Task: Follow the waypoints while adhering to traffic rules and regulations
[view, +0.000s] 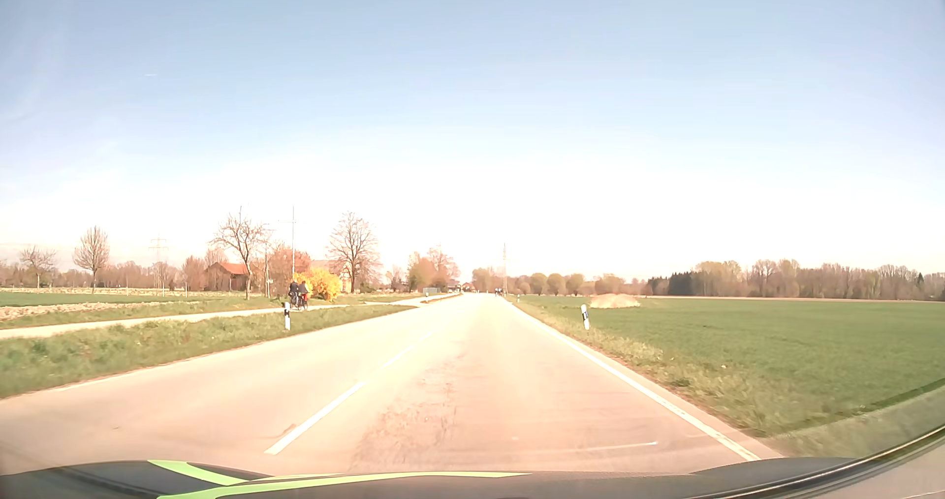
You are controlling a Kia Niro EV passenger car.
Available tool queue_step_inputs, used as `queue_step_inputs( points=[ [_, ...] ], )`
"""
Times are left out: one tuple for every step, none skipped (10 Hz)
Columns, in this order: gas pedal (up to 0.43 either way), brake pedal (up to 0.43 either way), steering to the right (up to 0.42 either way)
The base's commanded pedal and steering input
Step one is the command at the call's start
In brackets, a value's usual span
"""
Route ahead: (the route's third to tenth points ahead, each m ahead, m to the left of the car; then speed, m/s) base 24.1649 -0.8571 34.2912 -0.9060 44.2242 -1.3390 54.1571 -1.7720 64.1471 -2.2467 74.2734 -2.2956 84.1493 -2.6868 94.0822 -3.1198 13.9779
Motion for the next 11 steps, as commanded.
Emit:
queue_step_inputs(
  points=[
    [0.390, 0.000, 0.006],
    [0.378, 0.000, 0.006],
    [0.358, 0.000, 0.006],
    [0.311, 0.000, 0.007],
    [0.299, 0.000, 0.007],
    [0.260, 0.000, 0.007],
    [0.228, 0.000, 0.007],
    [0.220, 0.000, 0.007],
    [0.197, 0.000, 0.007],
    [0.177, 0.000, 0.007],
    [0.169, 0.000, 0.007]
  ],
)
